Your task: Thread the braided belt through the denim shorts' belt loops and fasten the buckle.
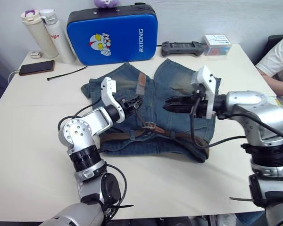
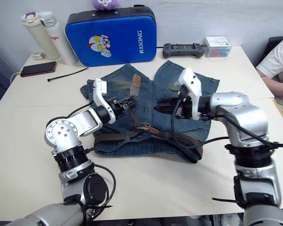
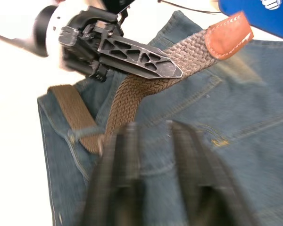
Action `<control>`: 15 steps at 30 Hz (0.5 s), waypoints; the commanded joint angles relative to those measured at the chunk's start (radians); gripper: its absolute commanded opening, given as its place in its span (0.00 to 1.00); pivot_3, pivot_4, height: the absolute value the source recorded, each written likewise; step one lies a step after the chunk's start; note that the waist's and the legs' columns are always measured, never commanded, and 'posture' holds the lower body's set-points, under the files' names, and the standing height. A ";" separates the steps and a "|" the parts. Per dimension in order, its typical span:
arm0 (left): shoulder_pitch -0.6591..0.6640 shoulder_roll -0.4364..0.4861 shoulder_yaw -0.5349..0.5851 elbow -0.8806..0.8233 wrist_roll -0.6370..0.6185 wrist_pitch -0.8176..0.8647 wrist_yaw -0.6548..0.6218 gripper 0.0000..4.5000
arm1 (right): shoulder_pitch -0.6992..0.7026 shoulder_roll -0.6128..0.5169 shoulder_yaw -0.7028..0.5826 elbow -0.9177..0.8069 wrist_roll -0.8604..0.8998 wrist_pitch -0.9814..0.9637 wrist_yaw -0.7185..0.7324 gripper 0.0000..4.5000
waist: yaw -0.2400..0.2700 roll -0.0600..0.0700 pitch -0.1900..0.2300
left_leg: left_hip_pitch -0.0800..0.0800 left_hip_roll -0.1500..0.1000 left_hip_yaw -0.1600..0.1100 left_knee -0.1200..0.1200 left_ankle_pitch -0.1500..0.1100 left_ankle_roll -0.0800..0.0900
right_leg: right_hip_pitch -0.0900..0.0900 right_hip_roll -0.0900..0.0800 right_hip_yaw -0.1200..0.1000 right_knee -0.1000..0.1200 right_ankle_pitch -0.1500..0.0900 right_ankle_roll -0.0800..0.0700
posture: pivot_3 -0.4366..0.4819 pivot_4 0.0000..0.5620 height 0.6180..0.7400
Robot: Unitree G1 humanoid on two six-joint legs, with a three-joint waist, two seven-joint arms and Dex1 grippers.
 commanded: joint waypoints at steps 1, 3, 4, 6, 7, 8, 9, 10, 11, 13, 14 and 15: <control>-0.007 -0.036 0.066 -0.105 -0.039 0.067 0.061 0.00 | 0.015 0.019 0.036 0.017 0.002 0.018 -0.038 0.02 | 0.000 0.000 0.000 | 0.000 0.000 0.000 0.000 0.000 0.000 | 0.000 0.000 0.000 0.000 0.000 0.000 | 0.48 0.27 1.00; -0.003 -0.061 0.099 -0.138 -0.047 0.090 0.085 0.00 | 0.021 0.029 0.056 0.016 0.012 0.035 -0.045 0.02 | -0.002 0.000 0.000 | 0.000 0.000 0.000 0.000 0.000 0.000 | 0.000 0.000 0.000 0.000 0.000 0.000 | 0.48 0.27 1.00; 0.001 -0.069 0.108 -0.154 -0.048 0.101 0.093 0.00 | 0.030 0.035 0.072 0.015 0.012 0.038 -0.048 0.02 | -0.002 0.000 0.000 | 0.000 0.000 0.000 0.000 0.000 0.000 | 0.000 0.000 0.000 0.000 0.000 0.000 | 0.48 0.27 1.00; 0.002 -0.082 0.128 -0.173 -0.047 0.113 0.108 0.00 | 0.046 0.049 0.091 0.021 0.012 0.036 -0.055 0.02 | -0.002 0.000 0.000 | 0.000 0.000 0.000 0.000 0.000 0.000 | 0.000 0.000 0.000 0.000 0.000 0.000 | 0.48 0.27 1.00; 0.004 -0.082 0.134 -0.182 -0.045 0.118 0.113 0.00 | 0.058 0.062 0.098 0.030 0.007 0.026 -0.063 0.02 | -0.002 0.000 0.000 | 0.000 0.000 0.000 0.000 0.000 -0.001 | 0.000 0.001 0.000 0.000 0.000 0.000 | 0.48 0.27 1.00; 0.005 -0.080 0.136 -0.187 -0.043 0.121 0.115 0.00 | 0.066 0.073 0.100 0.038 0.005 0.016 -0.068 0.02 | -0.002 0.000 0.000 | 0.000 0.000 0.000 0.000 0.000 0.000 | 0.000 0.001 0.000 0.000 0.000 0.000 | 0.48 0.27 1.00; 0.003 -0.079 0.142 -0.192 -0.044 0.125 0.118 0.00 | 0.072 0.086 0.098 0.046 0.007 0.010 -0.074 0.02 | -0.002 0.000 0.000 | 0.000 0.000 0.000 0.000 0.000 0.000 | 0.000 0.001 0.000 0.000 0.000 0.000 | 0.48 0.27 1.00; 0.002 -0.080 0.146 -0.194 -0.044 0.128 0.120 0.00 | 0.076 0.094 0.096 0.051 0.009 0.007 -0.078 0.02 | -0.003 0.000 0.000 | 0.000 0.000 0.000 0.000 0.000 -0.001 | 0.000 0.001 0.000 0.000 0.000 0.000 | 0.48 0.27 1.00; 0.000 -0.081 0.154 -0.195 -0.045 0.132 0.121 0.00 | 0.078 0.099 0.100 0.055 0.006 0.000 -0.081 0.02 | -0.003 0.000 0.000 | 0.000 0.000 0.000 0.000 0.000 0.000 | 0.000 0.001 0.000 0.000 0.000 0.000 | 0.48 0.27 1.00; 0.002 -0.083 0.155 -0.198 -0.043 0.136 0.122 0.00 | 0.079 0.116 0.106 0.064 0.007 -0.012 -0.084 0.02 | -0.003 0.000 0.000 | 0.000 0.000 0.000 0.000 0.000 -0.001 | 0.000 0.001 0.000 0.000 0.000 0.000 | 0.48 0.27 1.00; 0.004 -0.084 0.153 -0.199 -0.042 0.137 0.122 0.00 | 0.078 0.118 0.115 0.067 0.003 -0.017 -0.083 0.02 | -0.003 0.000 0.000 | 0.000 0.000 0.000 0.000 0.000 -0.001 | 0.000 0.001 0.000 0.000 0.000 0.000 | 0.48 0.27 1.00; 0.006 -0.088 0.150 -0.199 -0.042 0.138 0.122 0.00 | 0.077 0.121 0.123 0.072 -0.002 -0.023 -0.083 0.02 | -0.003 0.000 0.000 | 0.000 0.000 0.000 0.000 0.000 -0.001 | 0.000 0.001 0.000 0.000 0.000 0.000 | 0.48 0.27 1.00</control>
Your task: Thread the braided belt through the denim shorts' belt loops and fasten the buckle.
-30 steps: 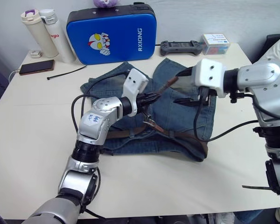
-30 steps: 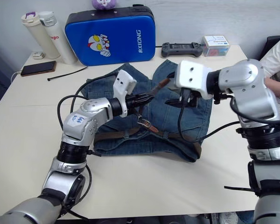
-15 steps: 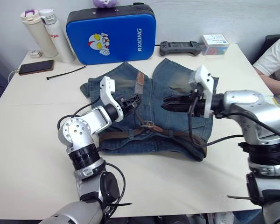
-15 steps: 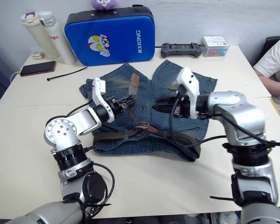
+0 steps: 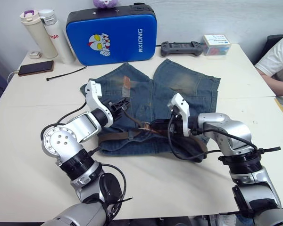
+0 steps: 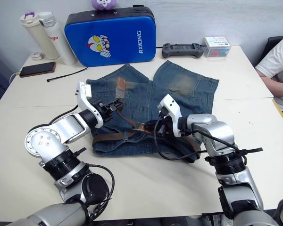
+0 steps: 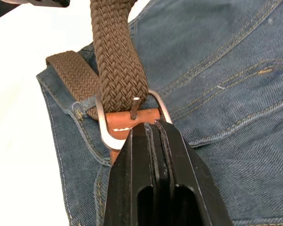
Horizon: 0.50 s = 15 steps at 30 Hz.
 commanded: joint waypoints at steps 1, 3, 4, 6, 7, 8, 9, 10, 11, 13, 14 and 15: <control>0.005 -0.085 0.006 -0.041 -0.025 0.002 -0.002 0.00 | -0.012 0.014 0.016 -0.003 -0.001 -0.033 0.001 0.02 | 0.000 0.000 0.000 | 0.000 0.000 0.000 0.000 0.000 0.000 | 0.000 0.000 0.000 0.000 0.000 0.000 | 0.48 0.27 1.00; 0.007 -0.092 0.005 -0.043 -0.027 0.004 -0.002 0.00 | -0.008 0.011 0.043 0.003 -0.017 -0.045 0.009 0.02 | -0.001 0.000 0.000 | 0.000 0.000 0.000 0.000 0.000 0.000 | 0.000 0.000 0.000 0.000 0.000 0.000 | 0.48 0.27 1.00; 0.010 -0.092 0.000 -0.043 -0.026 0.006 -0.004 0.00 | -0.005 0.006 0.062 0.004 -0.027 -0.051 0.015 0.02 | -0.001 0.000 0.000 | 0.000 0.000 0.000 0.000 0.000 0.000 | 0.000 0.000 0.000 0.000 0.000 0.000 | 0.48 0.27 1.00; 0.010 -0.097 -0.006 -0.037 -0.028 0.007 -0.007 0.00 | 0.003 -0.011 0.116 0.013 -0.062 -0.072 0.031 0.02 | -0.002 0.000 0.000 | 0.000 0.000 0.000 0.000 0.000 0.000 | 0.000 0.000 0.000 0.000 0.000 0.000 | 0.48 0.27 1.00; 0.008 -0.102 -0.008 -0.033 -0.028 0.004 -0.008 0.00 | 0.007 -0.022 0.148 0.020 -0.087 -0.091 0.041 0.02 | -0.002 0.000 0.000 | 0.000 0.000 0.000 0.000 0.000 0.000 | 0.000 0.000 0.000 0.000 0.000 0.000 | 0.48 0.27 1.00; 0.006 -0.108 -0.009 -0.031 -0.029 0.001 -0.007 0.00 | 0.012 -0.031 0.175 0.029 -0.112 -0.113 0.048 0.02 | -0.003 0.000 0.000 | 0.000 0.000 0.000 0.000 0.000 0.000 | 0.000 0.000 0.000 0.000 0.000 0.000 | 0.48 0.27 1.00; 0.006 -0.113 -0.010 -0.030 -0.030 0.000 -0.006 0.00 | 0.014 -0.037 0.193 0.038 -0.129 -0.130 0.050 0.02 | -0.003 0.000 0.000 | 0.000 0.000 0.000 0.000 0.000 0.000 | 0.000 0.000 0.000 0.000 0.000 0.000 | 0.48 0.27 1.00; 0.006 -0.119 -0.010 -0.030 -0.032 0.002 -0.006 0.00 | 0.015 -0.041 0.207 0.049 -0.146 -0.147 0.050 0.02 | -0.004 0.000 0.000 | 0.000 0.000 0.000 0.000 0.000 0.000 | 0.000 0.000 0.000 0.000 0.000 0.000 | 0.48 0.27 1.00; 0.008 -0.124 -0.009 -0.033 -0.033 0.004 -0.007 0.00 | 0.013 -0.044 0.215 0.060 -0.160 -0.160 0.048 0.02 | -0.005 0.000 0.000 | 0.000 0.000 0.000 0.000 0.000 0.000 | 0.000 0.000 0.000 0.000 0.000 0.000 | 0.48 0.27 1.00; 0.021 -0.124 -0.007 -0.040 -0.039 0.008 -0.011 0.00 | 0.010 -0.053 0.226 0.078 -0.186 -0.186 0.049 0.02 | -0.007 0.000 0.000 | 0.001 0.000 0.000 0.000 0.000 0.000 | 0.001 0.000 0.000 0.000 0.000 0.000 | 0.48 0.27 1.00; 0.028 -0.120 -0.005 -0.041 -0.042 0.009 -0.012 0.00 | 0.009 -0.054 0.224 0.083 -0.192 -0.198 0.049 0.02 | -0.008 0.000 0.000 | 0.001 0.000 0.000 0.000 0.000 -0.001 | 0.001 0.000 0.000 0.000 0.000 0.000 | 0.48 0.27 1.00; 0.034 -0.116 -0.001 -0.042 -0.044 0.009 -0.013 0.00 | 0.008 -0.052 0.218 0.086 -0.191 -0.203 0.049 0.02 | -0.009 0.000 0.000 | 0.001 0.000 0.000 0.000 0.000 -0.001 | 0.001 0.000 0.000 0.000 0.000 0.000 | 0.48 0.27 1.00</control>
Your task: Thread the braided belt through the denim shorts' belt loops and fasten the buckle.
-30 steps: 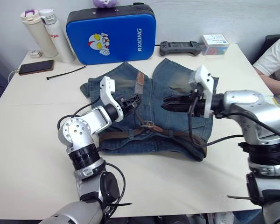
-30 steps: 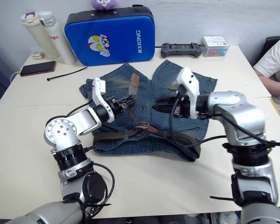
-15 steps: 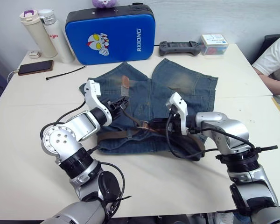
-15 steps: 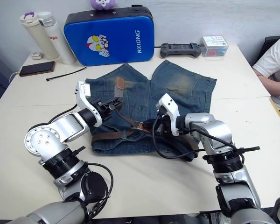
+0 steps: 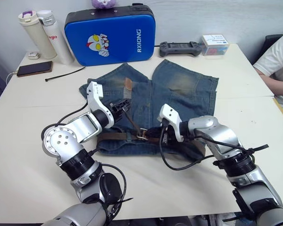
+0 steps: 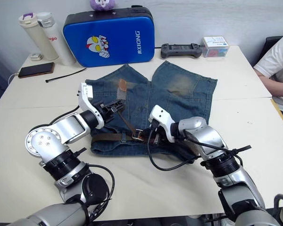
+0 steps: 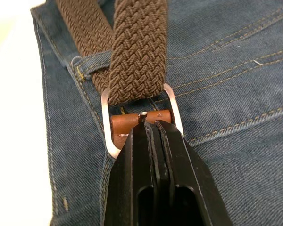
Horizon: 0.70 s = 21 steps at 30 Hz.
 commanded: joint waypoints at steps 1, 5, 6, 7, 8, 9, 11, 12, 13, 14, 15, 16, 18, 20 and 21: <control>0.032 -0.110 0.011 -0.042 -0.041 -0.010 -0.012 0.00 | 0.009 -0.014 0.014 0.040 -0.040 -0.016 0.002 0.02 | -0.001 0.000 0.000 | 0.000 0.000 0.000 0.000 0.000 0.000 | 0.000 0.000 0.000 0.000 0.000 0.000 | 0.48 0.27 1.00; 0.055 -0.079 -0.003 -0.032 -0.031 -0.021 -0.016 0.00 | 0.010 0.004 -0.045 -0.002 0.029 -0.055 0.049 0.02 | 0.001 0.000 0.000 | 0.000 0.000 0.000 0.000 0.000 0.000 | 0.000 0.000 0.000 0.000 0.000 0.000 | 0.48 0.27 1.00; 0.057 -0.075 -0.011 -0.028 -0.028 -0.026 -0.016 0.00 | 0.011 0.008 -0.052 -0.007 0.038 -0.067 0.058 0.02 | 0.001 0.000 0.000 | 0.000 0.000 0.000 0.000 0.000 0.000 | 0.000 0.000 0.000 0.000 0.000 0.000 | 0.48 0.27 1.00; 0.056 -0.078 -0.016 -0.025 -0.027 -0.031 -0.015 0.00 | 0.011 0.008 -0.051 -0.005 0.033 -0.081 0.064 0.02 | 0.001 0.000 0.000 | 0.000 0.000 0.000 0.000 0.000 0.000 | 0.000 0.000 0.000 0.000 0.000 0.000 | 0.48 0.27 1.00; 0.051 -0.088 -0.017 -0.022 -0.031 -0.037 -0.013 0.00 | 0.008 0.010 -0.049 0.000 0.032 -0.086 0.070 0.02 | 0.001 0.000 0.000 | 0.000 0.000 0.000 0.000 0.000 0.000 | 0.000 0.000 0.000 0.000 0.000 0.000 | 0.48 0.27 1.00; 0.048 -0.095 -0.017 -0.020 -0.035 -0.041 -0.012 0.00 | 0.006 0.012 -0.048 0.005 0.032 -0.089 0.075 0.02 | 0.001 0.000 0.000 | 0.000 0.000 0.000 0.000 0.000 0.000 | 0.000 0.000 0.000 0.000 0.000 0.000 | 0.48 0.27 1.00; 0.049 -0.100 -0.022 -0.020 -0.038 -0.047 -0.010 0.00 | 0.003 0.016 -0.046 0.006 0.034 -0.094 0.087 0.02 | 0.000 0.000 0.000 | 0.000 0.000 0.000 0.000 0.000 0.000 | 0.000 0.000 0.000 0.000 0.000 0.000 | 0.48 0.27 1.00; 0.050 -0.100 -0.024 -0.019 -0.039 -0.049 -0.010 0.00 | 0.002 0.017 -0.046 0.006 0.035 -0.094 0.090 0.02 | 0.000 0.000 0.000 | 0.000 0.000 0.000 0.000 0.000 0.000 | 0.000 0.000 0.000 0.000 0.000 0.000 | 0.48 0.27 1.00; 0.051 -0.100 -0.025 -0.019 -0.040 -0.051 -0.009 0.00 | 0.001 0.021 -0.048 0.006 0.038 -0.091 0.091 0.02 | -0.001 0.000 0.000 | 0.000 0.000 0.000 0.000 0.000 0.000 | 0.000 0.000 0.000 0.000 0.000 0.000 | 0.48 0.27 1.00; 0.052 -0.100 -0.024 -0.019 -0.041 -0.053 -0.009 0.00 | 0.000 0.023 -0.049 0.007 0.038 -0.090 0.092 0.02 | -0.001 0.000 0.000 | 0.000 0.000 0.000 0.000 0.000 0.000 | 0.000 0.000 0.000 0.000 0.000 0.000 | 0.48 0.27 1.00; 0.054 -0.097 -0.024 -0.019 -0.042 -0.055 -0.009 0.00 | -0.003 0.025 -0.043 0.017 0.028 -0.097 0.090 0.02 | -0.001 0.000 0.000 | 0.000 0.000 0.000 0.000 0.000 0.000 | 0.000 0.000 0.000 0.000 0.000 0.000 | 0.48 0.27 1.00; 0.055 -0.095 -0.024 -0.020 -0.043 -0.056 -0.010 0.00 | -0.005 0.027 -0.039 0.024 0.020 -0.103 0.089 0.02 | -0.001 0.000 0.000 | 0.000 0.000 0.000 0.000 0.000 0.000 | 0.000 0.000 0.000 0.000 0.000 0.000 | 0.48 0.27 1.00; 0.059 -0.092 -0.021 -0.019 -0.043 -0.060 -0.008 0.00 | -0.017 0.045 -0.027 0.079 -0.008 -0.126 0.076 0.02 | -0.001 0.000 0.000 | 0.000 0.000 0.000 0.000 0.000 0.000 | 0.000 0.000 0.000 0.000 0.000 0.000 | 0.48 0.27 1.00; 0.062 -0.091 -0.020 -0.019 -0.043 -0.062 -0.007 0.00 | -0.032 0.060 -0.011 0.121 -0.033 -0.151 0.075 0.02 | -0.003 0.000 0.000 | 0.000 0.000 0.000 0.000 0.000 0.000 | 0.000 0.000 0.000 0.000 0.000 0.000 | 0.48 0.27 1.00; 0.063 -0.091 -0.021 -0.020 -0.044 -0.062 -0.006 0.00 | -0.038 0.067 -0.007 0.134 -0.041 -0.160 0.078 0.02 | -0.004 0.000 0.000 | 0.000 0.000 0.000 0.000 0.000 0.000 | 0.000 0.000 0.000 0.000 0.000 0.000 | 0.48 0.27 1.00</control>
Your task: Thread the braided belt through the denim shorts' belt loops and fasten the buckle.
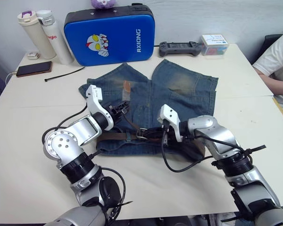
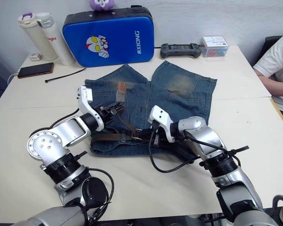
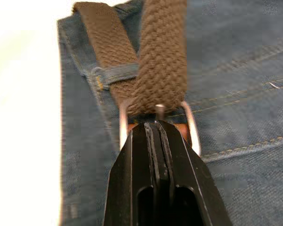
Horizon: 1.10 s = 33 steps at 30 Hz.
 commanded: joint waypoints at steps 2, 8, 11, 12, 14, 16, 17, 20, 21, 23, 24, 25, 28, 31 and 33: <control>0.022 -0.091 -0.003 -0.021 -0.034 -0.019 -0.004 0.00 | -0.038 0.033 0.019 0.053 -0.035 -0.048 0.002 0.02 | -0.007 0.000 0.000 | 0.000 0.000 0.000 0.000 0.000 0.000 | 0.000 0.000 0.000 0.000 0.000 0.000 | 0.48 0.27 1.00; 0.028 -0.078 0.007 -0.029 -0.034 -0.012 -0.006 0.00 | -0.045 0.031 0.033 0.057 -0.054 -0.057 0.032 0.02 | -0.011 0.000 0.000 | 0.000 0.001 0.000 0.000 0.000 0.000 | 0.000 0.000 0.000 0.000 0.000 0.000 | 0.48 0.27 1.00; 0.036 -0.055 0.017 -0.027 -0.039 -0.005 -0.020 0.00 | -0.047 0.031 0.008 0.047 -0.043 -0.048 0.030 0.02 | -0.011 0.000 0.000 | 0.000 0.001 0.000 0.000 0.000 0.000 | 0.000 0.000 0.000 0.000 0.000 0.000 | 0.48 0.27 1.00; 0.041 -0.043 0.022 -0.023 -0.047 -0.002 -0.033 0.00 | -0.052 0.040 -0.013 0.051 -0.033 -0.041 0.015 0.02 | -0.011 0.000 0.000 | 0.000 0.001 0.000 0.000 0.000 0.000 | 0.000 0.001 0.000 0.000 0.000 0.000 | 0.48 0.27 1.00; 0.059 -0.021 0.028 -0.012 -0.072 0.001 -0.070 0.00 | -0.063 0.061 -0.050 0.068 -0.014 -0.025 -0.016 0.02 | -0.012 0.000 0.000 | 0.000 0.001 0.000 0.000 0.000 0.000 | 0.000 0.001 0.000 0.000 0.000 0.000 | 0.48 0.27 1.00; 0.105 0.024 0.015 0.020 -0.072 -0.022 -0.107 0.00 | -0.066 0.064 -0.062 0.073 -0.004 -0.006 -0.018 0.02 | -0.012 0.000 0.000 | 0.000 0.001 0.000 0.000 0.000 0.000 | 0.000 0.001 0.000 0.000 0.000 0.000 | 0.48 0.27 1.00; 0.120 0.040 0.010 0.030 -0.072 -0.031 -0.118 0.00 | -0.065 0.065 -0.065 0.070 -0.001 0.001 -0.016 0.02 | -0.013 0.000 0.000 | 0.000 0.001 0.000 0.000 0.000 0.000 | 0.000 0.001 0.000 0.000 0.000 0.000 | 0.48 0.27 1.00; 0.122 0.074 0.032 0.068 -0.050 -0.086 -0.101 0.00 | -0.072 0.057 -0.094 0.066 0.015 0.024 -0.012 0.02 | -0.010 0.000 0.000 | 0.000 0.001 0.000 0.000 0.000 0.000 | 0.000 0.001 0.000 0.000 0.000 0.000 | 0.48 0.27 1.00; 0.115 0.080 0.042 0.076 -0.058 -0.096 -0.101 0.00 | -0.076 0.054 -0.109 0.064 0.027 0.037 -0.009 0.02 | -0.010 0.000 0.000 | 0.000 0.001 -0.001 0.000 0.000 0.000 | 0.000 0.001 0.000 0.000 0.000 0.000 | 0.48 0.27 1.00; 0.108 0.092 0.043 0.089 -0.071 -0.114 -0.104 0.00 | -0.080 0.047 -0.128 0.054 0.053 0.061 0.007 0.02 | -0.009 0.000 0.000 | 0.000 0.000 0.000 0.000 0.000 0.000 | 0.000 0.000 0.000 -0.001 0.000 0.000 | 0.48 0.27 1.00; 0.109 0.099 0.033 0.093 -0.071 -0.120 -0.106 0.00 | -0.081 0.043 -0.134 0.044 0.069 0.077 0.021 0.02 | -0.009 0.000 0.000 | 0.000 0.000 -0.001 0.000 0.000 0.000 | 0.000 0.000 0.000 -0.001 0.000 0.000 | 0.48 0.27 1.00; 0.111 0.106 0.021 0.097 -0.071 -0.124 -0.108 0.00 | -0.082 0.041 -0.137 0.034 0.082 0.090 0.032 0.02 | -0.010 0.000 0.000 | 0.000 0.000 0.000 0.000 0.000 0.000 | 0.000 0.000 0.000 -0.001 0.000 0.000 | 0.48 0.27 1.00; 0.117 0.109 0.003 0.102 -0.076 -0.133 -0.106 0.00 | -0.076 0.030 -0.122 0.008 0.100 0.117 0.059 0.02 | -0.010 0.000 0.000 | 0.000 0.000 -0.001 0.000 0.000 0.000 | 0.000 0.000 0.000 -0.001 0.000 0.000 | 0.48 0.27 1.00; 0.122 0.112 -0.002 0.101 -0.084 -0.138 -0.104 0.00 | -0.065 0.028 -0.100 -0.001 0.094 0.120 0.062 0.02 | -0.013 0.000 0.000 | 0.000 0.001 0.000 -0.001 0.000 0.000 | 0.000 0.001 0.000 -0.001 0.000 0.000 | 0.48 0.27 1.00; 0.124 0.115 -0.007 0.101 -0.088 -0.142 -0.101 0.00 | -0.060 0.034 -0.091 0.001 0.089 0.117 0.061 0.02 | -0.013 0.000 0.000 | 0.000 0.001 0.000 -0.001 0.000 0.000 | 0.000 0.001 0.000 -0.001 0.000 0.000 | 0.48 0.27 1.00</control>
